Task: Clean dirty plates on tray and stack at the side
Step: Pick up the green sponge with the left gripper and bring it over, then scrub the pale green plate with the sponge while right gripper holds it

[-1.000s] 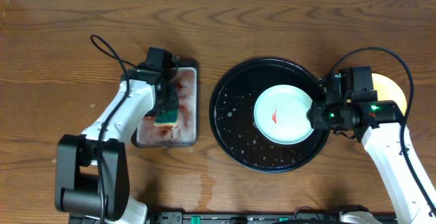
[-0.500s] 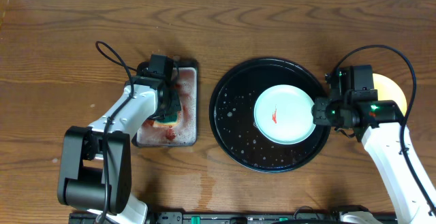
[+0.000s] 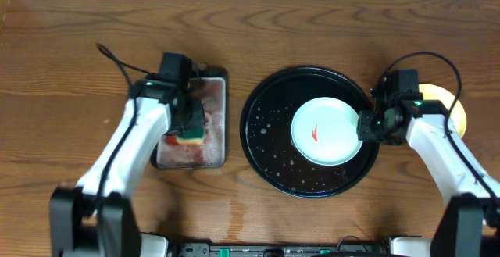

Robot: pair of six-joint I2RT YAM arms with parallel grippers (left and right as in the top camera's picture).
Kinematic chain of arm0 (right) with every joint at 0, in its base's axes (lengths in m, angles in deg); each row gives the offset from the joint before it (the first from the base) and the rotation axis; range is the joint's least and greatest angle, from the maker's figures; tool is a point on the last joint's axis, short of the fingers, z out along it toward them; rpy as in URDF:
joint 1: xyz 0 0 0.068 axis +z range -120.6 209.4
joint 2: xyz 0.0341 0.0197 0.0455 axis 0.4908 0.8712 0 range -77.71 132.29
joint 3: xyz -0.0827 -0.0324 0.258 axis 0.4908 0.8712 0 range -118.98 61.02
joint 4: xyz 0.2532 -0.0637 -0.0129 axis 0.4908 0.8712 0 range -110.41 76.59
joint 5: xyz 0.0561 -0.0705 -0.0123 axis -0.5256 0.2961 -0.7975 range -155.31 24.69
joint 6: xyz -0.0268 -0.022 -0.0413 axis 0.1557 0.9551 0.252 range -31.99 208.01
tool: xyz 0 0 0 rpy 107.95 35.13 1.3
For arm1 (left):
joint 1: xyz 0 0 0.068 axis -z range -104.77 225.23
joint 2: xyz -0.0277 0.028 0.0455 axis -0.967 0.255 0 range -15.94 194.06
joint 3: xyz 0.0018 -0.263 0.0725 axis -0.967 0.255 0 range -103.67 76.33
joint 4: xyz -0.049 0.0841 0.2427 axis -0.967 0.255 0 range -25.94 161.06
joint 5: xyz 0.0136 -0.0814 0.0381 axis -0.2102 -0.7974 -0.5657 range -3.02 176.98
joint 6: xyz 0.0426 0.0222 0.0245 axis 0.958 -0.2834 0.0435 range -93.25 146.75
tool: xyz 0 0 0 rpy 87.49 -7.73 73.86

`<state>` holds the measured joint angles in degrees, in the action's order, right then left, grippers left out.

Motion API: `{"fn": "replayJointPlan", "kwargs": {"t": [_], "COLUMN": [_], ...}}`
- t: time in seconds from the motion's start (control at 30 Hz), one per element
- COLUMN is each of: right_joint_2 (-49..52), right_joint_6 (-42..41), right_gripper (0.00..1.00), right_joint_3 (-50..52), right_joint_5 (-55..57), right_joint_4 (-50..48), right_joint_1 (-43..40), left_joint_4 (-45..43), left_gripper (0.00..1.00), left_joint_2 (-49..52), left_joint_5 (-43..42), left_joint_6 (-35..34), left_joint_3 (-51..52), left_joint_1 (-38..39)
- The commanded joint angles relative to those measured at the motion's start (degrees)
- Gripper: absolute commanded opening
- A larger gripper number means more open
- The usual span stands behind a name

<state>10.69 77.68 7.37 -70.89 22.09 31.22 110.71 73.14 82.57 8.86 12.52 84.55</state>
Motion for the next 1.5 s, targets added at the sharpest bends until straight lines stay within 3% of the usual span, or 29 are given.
{"fn": "replayJointPlan", "kwargs": {"t": [0.0,0.2,0.43,0.63,0.8,1.23,1.47], "right_joint_2": [3.74,11.06,10.95,9.73,9.75,9.75,9.75], "right_joint_6": [1.22,1.22,4.63,0.15,-1.64,-1.64,-1.64], "right_gripper": [0.31,0.01,0.01,0.01,0.01,0.01,0.01], "right_joint_3": [-0.85,-0.85,-0.85,-0.85,-0.83,-0.83,-0.85], "right_joint_5": [-0.74,-5.6,-15.28,-7.08,-3.85,-3.65,-3.65], "right_joint_4": [-2.43,-5.51,-4.92,-1.62,-1.38,-2.62,-2.6], "right_joint_1": [-0.37,-0.28,1.01,5.14,7.58,9.86,9.9], "left_joint_4": [0.66,1.09,0.74,-3.43,-11.43,-25.07,-25.22], "left_gripper": [0.08,0.07,0.07,0.08,0.07,0.07,0.07], "left_joint_2": [-5.11,-7.61,-7.52,-7.41,-5.64,14.38,19.89], "left_joint_5": [-8.39,-13.6,-13.57,-13.57,-13.55,-13.62,-9.77], "left_joint_6": [1.42,1.4,1.38,0.85,-5.51,-21.88,-19.89], "left_joint_3": [-1.79,-1.79,-1.25,-0.39,-0.04,-0.04,-0.07], "left_joint_1": [-0.13,0.9,5.97,12.28,17.97,34.29,35.95]}}
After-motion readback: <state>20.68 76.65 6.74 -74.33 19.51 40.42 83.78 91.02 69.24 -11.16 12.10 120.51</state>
